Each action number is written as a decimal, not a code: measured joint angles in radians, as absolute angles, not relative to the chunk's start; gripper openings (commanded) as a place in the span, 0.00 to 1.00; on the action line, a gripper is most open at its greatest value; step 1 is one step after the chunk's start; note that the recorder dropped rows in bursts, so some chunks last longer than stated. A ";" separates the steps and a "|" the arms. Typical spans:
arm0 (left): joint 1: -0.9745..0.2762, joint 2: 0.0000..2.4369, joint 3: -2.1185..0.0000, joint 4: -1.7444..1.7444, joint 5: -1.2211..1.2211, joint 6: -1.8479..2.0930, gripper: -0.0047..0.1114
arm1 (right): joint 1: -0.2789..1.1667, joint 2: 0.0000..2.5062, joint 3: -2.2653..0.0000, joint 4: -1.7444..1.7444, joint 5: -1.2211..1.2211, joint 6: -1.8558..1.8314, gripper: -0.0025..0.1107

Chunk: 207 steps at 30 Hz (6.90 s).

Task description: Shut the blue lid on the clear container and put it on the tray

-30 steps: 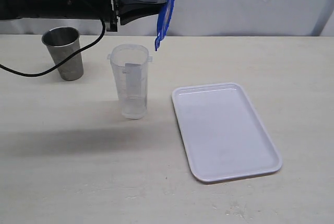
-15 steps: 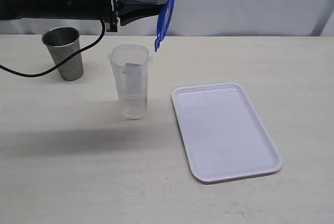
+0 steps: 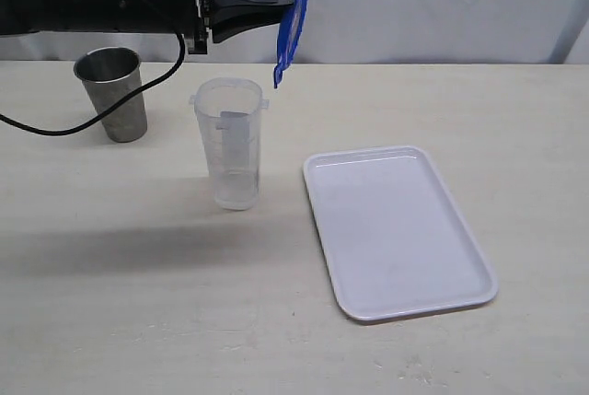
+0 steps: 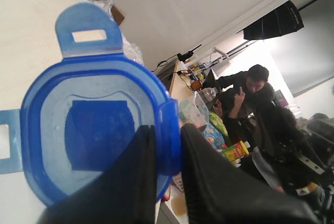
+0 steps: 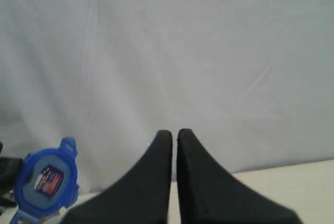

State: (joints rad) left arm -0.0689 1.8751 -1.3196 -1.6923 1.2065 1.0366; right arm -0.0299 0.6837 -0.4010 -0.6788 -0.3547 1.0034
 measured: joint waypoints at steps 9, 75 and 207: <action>-0.053 1.875 -1.320 -1.659 1.208 1.044 0.04 | -0.030 1.409 -0.842 -1.368 -0.918 1.613 0.43; -0.131 1.877 -1.293 -1.576 1.065 0.921 0.04 | 0.030 2.169 -1.586 -1.659 -1.192 1.873 0.44; -0.266 1.720 -0.996 -0.424 0.893 0.279 0.29 | -0.029 2.169 -1.508 -1.742 -1.216 1.795 0.44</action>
State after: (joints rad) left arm -0.2664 1.7199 -0.9962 -0.4236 0.8927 0.2794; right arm -0.0290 2.1692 -1.5079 -1.7425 -1.2157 1.7953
